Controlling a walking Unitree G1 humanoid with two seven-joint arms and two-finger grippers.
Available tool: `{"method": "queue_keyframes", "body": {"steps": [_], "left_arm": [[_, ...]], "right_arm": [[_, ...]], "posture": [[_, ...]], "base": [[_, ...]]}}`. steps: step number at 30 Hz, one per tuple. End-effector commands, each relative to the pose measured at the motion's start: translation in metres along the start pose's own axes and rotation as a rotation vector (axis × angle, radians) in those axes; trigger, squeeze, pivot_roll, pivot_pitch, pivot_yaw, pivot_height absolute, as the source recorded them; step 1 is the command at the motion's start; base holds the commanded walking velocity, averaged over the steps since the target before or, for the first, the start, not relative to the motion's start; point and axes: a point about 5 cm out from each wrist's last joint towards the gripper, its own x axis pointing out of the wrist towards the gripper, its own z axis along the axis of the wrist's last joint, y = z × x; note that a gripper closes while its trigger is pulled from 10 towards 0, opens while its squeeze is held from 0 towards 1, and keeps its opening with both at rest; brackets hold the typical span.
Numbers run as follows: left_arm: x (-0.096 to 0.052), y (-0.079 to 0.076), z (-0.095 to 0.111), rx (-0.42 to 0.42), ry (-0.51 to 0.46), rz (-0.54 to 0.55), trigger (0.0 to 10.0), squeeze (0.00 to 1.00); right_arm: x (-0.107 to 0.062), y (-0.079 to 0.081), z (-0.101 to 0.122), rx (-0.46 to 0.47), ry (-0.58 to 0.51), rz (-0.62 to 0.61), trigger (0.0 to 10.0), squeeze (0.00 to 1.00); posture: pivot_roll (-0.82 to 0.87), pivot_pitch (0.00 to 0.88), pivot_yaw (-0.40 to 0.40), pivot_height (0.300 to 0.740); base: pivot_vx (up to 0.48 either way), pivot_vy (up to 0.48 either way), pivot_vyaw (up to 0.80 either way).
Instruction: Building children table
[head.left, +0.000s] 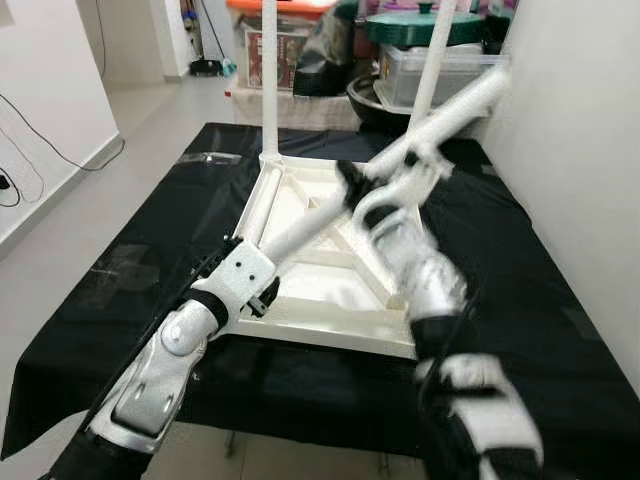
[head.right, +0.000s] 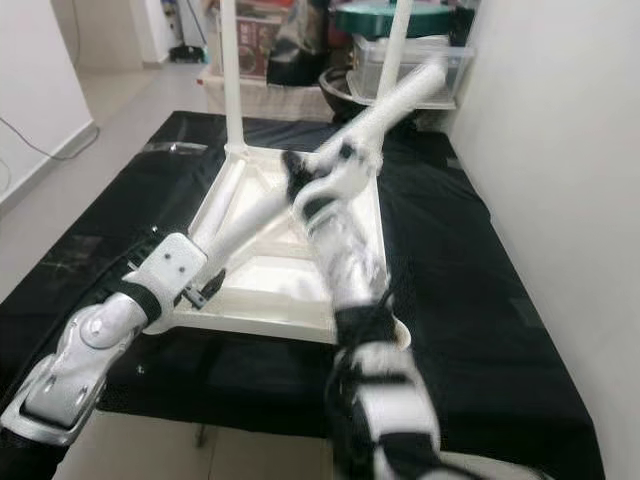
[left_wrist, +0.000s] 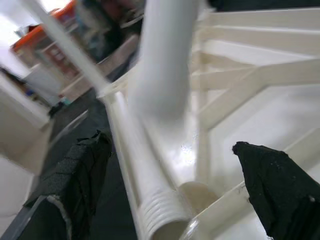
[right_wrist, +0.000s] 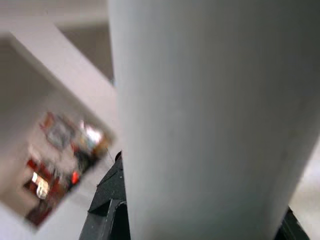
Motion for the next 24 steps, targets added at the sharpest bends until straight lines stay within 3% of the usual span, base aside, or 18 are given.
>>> {"method": "queue_keyframes", "body": {"steps": [1,4,7,10,13,24], "left_arm": [[-0.003,0.002,-0.004,-0.009,0.008,0.018,10.0,0.00],[-0.007,-0.001,-0.008,-0.027,0.026,0.020,10.0,0.00],[-0.007,-0.001,-0.008,-0.027,0.026,0.020,10.0,0.00],[-0.015,-0.008,-0.016,-0.042,0.057,0.000,10.0,0.00],[-0.022,-0.015,-0.027,-0.041,0.097,-0.027,10.0,0.00],[-0.024,-0.012,-0.031,-0.042,0.103,-0.019,10.0,0.00]], "right_arm": [[0.000,-0.008,0.005,0.028,-0.035,-0.022,0.0,0.00],[0.004,-0.009,0.024,0.082,-0.103,-0.011,0.0,0.00],[0.004,-0.009,0.024,0.082,-0.103,-0.011,0.0,0.00],[0.005,-0.005,0.038,0.112,-0.155,0.063,0.0,0.00],[0.003,0.003,0.036,0.096,-0.145,0.161,0.0,0.00],[0.005,0.000,0.032,0.080,-0.128,0.181,0.0,0.00]], "posture": [[0.17,0.000,-0.081,0.740],[0.17,0.000,-0.083,0.740],[0.17,0.000,-0.083,0.740],[0.17,0.000,-0.074,0.740],[0.16,0.000,-0.068,0.740],[0.16,0.000,-0.066,0.740]], "base": [[0.000,0.000,0.00],[0.000,0.000,0.00],[0.000,0.000,0.00],[0.000,0.000,0.00],[0.000,0.000,0.00],[0.000,0.000,0.00]]}}
